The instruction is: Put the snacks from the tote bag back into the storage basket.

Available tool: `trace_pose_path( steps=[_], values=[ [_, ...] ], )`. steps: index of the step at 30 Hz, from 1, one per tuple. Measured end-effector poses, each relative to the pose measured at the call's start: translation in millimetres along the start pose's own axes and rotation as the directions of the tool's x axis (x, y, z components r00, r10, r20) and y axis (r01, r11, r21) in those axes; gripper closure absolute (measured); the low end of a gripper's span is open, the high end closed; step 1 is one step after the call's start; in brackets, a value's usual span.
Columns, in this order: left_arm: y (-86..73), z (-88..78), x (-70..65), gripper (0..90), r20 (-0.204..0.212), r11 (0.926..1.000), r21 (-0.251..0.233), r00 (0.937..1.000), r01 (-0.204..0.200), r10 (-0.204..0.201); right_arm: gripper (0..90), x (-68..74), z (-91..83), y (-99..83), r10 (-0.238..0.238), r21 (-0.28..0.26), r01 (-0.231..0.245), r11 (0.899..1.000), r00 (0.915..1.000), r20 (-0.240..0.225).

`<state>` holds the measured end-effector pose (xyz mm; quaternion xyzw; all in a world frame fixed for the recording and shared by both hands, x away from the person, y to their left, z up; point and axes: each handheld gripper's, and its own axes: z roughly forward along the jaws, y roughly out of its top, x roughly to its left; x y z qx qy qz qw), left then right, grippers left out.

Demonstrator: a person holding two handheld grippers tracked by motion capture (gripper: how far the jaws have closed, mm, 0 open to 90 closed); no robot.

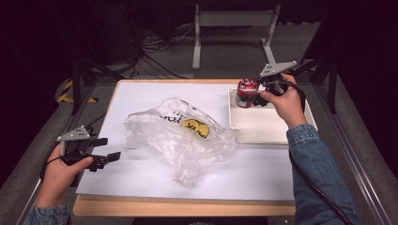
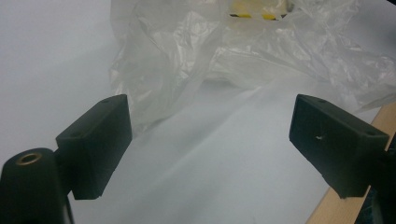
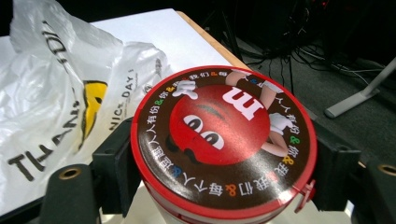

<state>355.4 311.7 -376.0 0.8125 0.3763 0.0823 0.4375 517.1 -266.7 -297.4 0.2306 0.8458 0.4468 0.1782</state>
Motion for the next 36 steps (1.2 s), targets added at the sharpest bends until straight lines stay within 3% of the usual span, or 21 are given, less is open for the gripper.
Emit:
trace_pose_path(
  steps=[10, 11, 16, 36],
  values=[
    [-2.0, -1.3, -5.0, 14.0, 0.007, 1.0, -0.001, 0.9999, 0.01, -0.01, 24.8, -9.2, 10.8, -20.3, 0.021, 0.017, -0.02, 1.0, 0.9994, -0.029],
    [-1.6, -1.6, -4.2, 13.9, -0.001, 1.0, 0.002, 1.0, -0.006, 0.006, 24.8, -10.0, 11.7, -22.3, 0.02, 0.018, -0.019, 1.0, 0.9994, -0.029],
    [-0.8, -1.5, -4.8, 13.9, 0.001, 0.9999, 0.0, 0.9999, -0.01, 0.01, 24.8, -12.7, 15.7, -31.6, 0.019, 0.018, -0.018, 1.0, 0.9993, -0.034],
    [1.3, -0.2, -5.0, 13.9, 0.012, 1.0, -0.004, 0.9999, -0.006, 0.006, 24.8, -10.5, 36.2, -54.9, 0.019, 0.06, -0.014, 0.998, 0.9972, -0.073]
  ],
)
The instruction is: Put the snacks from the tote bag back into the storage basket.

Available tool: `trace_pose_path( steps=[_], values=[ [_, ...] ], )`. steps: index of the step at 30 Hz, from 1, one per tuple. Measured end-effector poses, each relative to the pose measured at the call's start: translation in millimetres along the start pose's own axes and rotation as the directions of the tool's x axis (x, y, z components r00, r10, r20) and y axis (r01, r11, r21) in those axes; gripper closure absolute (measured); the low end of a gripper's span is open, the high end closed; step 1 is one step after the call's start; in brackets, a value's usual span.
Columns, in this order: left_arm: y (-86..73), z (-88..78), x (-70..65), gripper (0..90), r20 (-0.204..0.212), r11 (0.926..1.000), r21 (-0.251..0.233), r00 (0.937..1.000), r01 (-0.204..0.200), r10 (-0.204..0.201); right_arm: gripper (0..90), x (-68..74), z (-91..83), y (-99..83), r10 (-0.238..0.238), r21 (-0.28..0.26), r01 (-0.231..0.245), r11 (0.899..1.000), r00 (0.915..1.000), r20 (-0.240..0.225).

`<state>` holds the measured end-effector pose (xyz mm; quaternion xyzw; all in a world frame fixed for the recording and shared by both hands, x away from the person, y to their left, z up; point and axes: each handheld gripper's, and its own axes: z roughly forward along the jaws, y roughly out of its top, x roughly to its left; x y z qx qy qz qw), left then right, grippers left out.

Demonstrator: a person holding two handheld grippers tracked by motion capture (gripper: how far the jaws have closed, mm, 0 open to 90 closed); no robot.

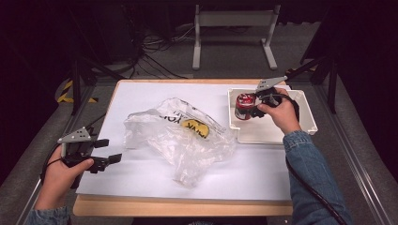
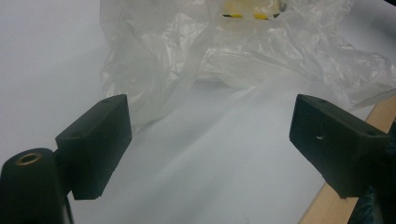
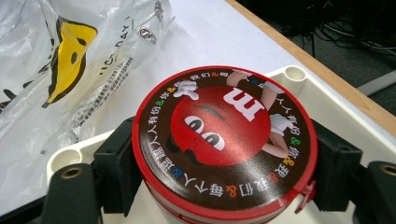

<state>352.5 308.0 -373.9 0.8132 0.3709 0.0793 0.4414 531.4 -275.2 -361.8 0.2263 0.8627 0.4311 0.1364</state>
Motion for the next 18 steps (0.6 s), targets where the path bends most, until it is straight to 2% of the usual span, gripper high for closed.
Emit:
trace_pose_path(
  steps=[5, 9, 11, 18],
  values=[
    [-0.2, 0.3, 0.3, 13.9, 0.003, 1.0, 0.002, 1.0, 0.004, -0.004, 24.8, -0.4, 7.0, -4.8, -0.013, 0.018, 0.013, 1.0, 0.9997, -0.02],
    [0.0, 0.6, 1.4, 13.9, -0.008, 1.0, 0.001, 0.9999, -0.008, 0.008, 24.8, -0.6, 11.1, -8.5, -0.019, 0.026, 0.02, 0.999, 0.9995, -0.024],
    [-0.4, 1.2, 0.4, 13.9, 0.001, 0.9999, 0.001, 0.9999, 0.012, -0.012, 24.8, -0.6, 12.5, -9.8, -0.018, 0.03, 0.019, 0.999, 0.9995, -0.028],
    [-0.1, 1.9, 0.8, 13.9, 0.0, 1.0, 0.004, 1.0, 0.007, -0.007, 24.8, -0.5, 19.6, -16.1, -0.022, 0.036, 0.023, 0.999, 0.9992, -0.033]
  ],
)
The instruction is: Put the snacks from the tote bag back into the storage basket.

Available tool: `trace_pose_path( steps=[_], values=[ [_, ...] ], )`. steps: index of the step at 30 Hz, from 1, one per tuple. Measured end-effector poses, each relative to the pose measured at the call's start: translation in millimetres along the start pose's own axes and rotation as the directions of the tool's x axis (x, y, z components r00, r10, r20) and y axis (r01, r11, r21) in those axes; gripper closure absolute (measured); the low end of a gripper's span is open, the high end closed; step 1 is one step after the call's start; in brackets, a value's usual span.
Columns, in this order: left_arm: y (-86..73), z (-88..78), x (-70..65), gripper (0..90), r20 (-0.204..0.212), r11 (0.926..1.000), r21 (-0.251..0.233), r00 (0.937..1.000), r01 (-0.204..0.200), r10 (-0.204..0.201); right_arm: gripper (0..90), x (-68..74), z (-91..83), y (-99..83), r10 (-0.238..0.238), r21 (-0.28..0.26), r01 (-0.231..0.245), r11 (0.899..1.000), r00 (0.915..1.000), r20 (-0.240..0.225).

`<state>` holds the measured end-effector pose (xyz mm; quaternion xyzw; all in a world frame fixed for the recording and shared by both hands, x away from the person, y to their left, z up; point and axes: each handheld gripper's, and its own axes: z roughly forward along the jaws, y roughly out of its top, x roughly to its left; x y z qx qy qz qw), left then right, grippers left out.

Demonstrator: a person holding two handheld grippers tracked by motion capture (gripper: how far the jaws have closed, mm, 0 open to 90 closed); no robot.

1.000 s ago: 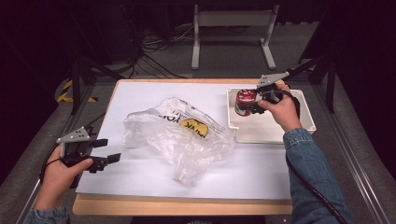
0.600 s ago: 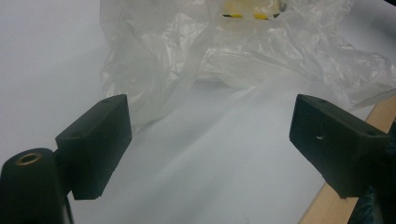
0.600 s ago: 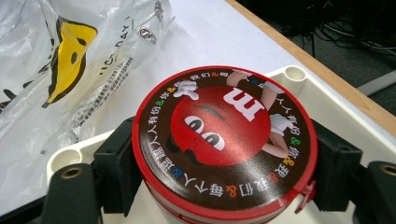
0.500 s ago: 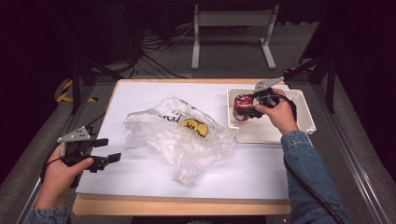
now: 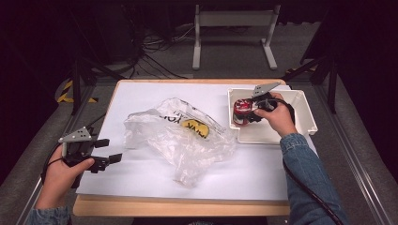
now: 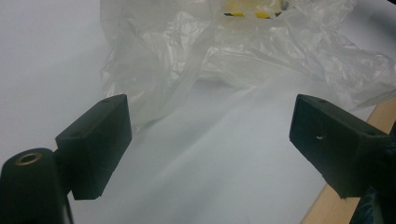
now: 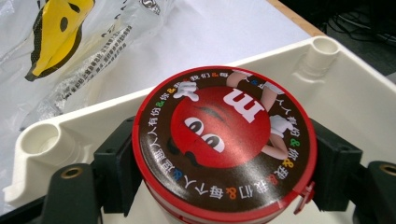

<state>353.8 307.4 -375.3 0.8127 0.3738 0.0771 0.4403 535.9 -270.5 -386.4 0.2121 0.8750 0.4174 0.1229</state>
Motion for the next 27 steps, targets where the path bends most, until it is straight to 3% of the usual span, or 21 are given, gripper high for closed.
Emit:
trace_pose_path(
  steps=[27],
  values=[
    [0.3, -0.3, 0.8, 13.8, 0.0, 1.0, 0.0, 1.0, 0.007, -0.007, 24.8, 1.6, 15.4, -11.4, 0.001, 0.016, -0.001, 1.0, 1.0, 0.009]
  ],
)
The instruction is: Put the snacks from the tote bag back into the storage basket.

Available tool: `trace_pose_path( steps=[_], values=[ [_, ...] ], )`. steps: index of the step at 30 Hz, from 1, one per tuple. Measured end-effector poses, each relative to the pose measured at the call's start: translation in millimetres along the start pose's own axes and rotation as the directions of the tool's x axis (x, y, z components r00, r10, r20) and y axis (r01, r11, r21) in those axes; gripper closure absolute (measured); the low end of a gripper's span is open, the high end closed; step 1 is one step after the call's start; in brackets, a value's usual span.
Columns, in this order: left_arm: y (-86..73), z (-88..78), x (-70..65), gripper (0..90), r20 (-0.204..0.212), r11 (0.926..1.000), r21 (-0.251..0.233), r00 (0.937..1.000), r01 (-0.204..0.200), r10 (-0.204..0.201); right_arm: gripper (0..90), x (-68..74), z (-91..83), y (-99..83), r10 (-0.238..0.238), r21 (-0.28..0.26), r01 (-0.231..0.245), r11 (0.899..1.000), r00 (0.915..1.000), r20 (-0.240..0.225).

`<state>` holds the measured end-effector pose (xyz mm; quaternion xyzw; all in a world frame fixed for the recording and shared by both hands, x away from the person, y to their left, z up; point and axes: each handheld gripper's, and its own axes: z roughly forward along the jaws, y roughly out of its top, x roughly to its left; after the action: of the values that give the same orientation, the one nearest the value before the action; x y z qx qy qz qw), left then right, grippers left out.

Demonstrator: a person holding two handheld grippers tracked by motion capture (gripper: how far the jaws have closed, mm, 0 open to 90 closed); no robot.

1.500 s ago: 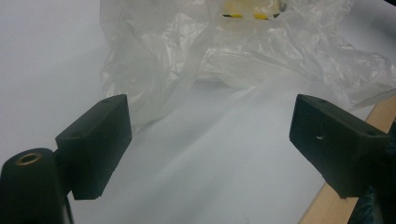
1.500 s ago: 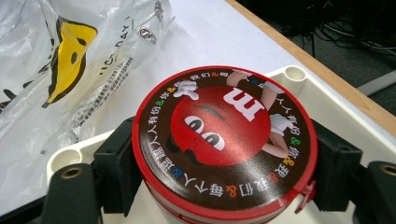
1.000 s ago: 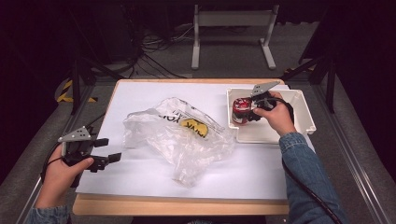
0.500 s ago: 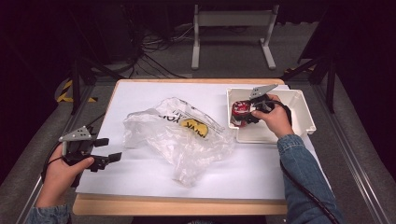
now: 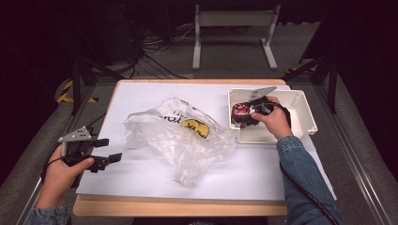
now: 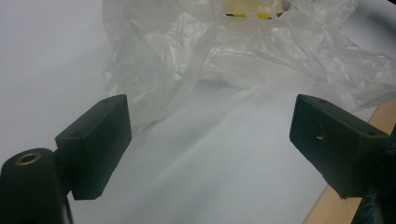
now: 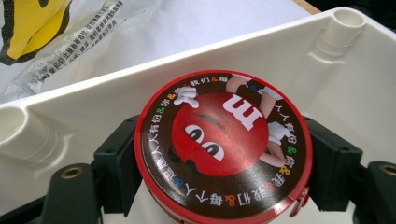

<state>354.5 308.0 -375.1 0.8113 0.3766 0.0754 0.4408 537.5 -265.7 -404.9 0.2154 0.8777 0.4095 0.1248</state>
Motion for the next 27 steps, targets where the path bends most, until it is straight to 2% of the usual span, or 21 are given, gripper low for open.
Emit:
trace_pose_path(
  steps=[19, 23, 24, 27],
  values=[
    [2.0, 2.8, 0.5, 13.7, 0.004, 0.9999, 0.005, 0.9999, -0.012, 0.012, 24.6, 2.1, 0.0, -1.0, 0.003, 0.002, -0.003, 1.0, 0.9999, 0.01],
    [3.7, 6.2, 0.4, 13.3, 0.014, 1.0, 0.008, 0.9999, -0.006, 0.006, 13.9, 2.9, -2.1, -0.5, 0.025, -0.003, -0.025, 1.0, 0.9996, 0.016],
    [4.5, 6.9, 1.2, 13.3, 0.013, 0.9998, 0.011, 0.9998, -0.016, 0.016, 12.4, 3.2, -2.9, -0.1, 0.027, -0.003, -0.027, 1.0, 0.9994, 0.02],
    [6.0, 10.4, 0.7, 13.3, 0.023, 0.9999, 0.013, 0.9997, -0.009, 0.009, 8.3, 4.7, -8.1, 1.5, 0.04, -0.015, -0.04, 0.999, 0.9989, 0.025]
  ],
)
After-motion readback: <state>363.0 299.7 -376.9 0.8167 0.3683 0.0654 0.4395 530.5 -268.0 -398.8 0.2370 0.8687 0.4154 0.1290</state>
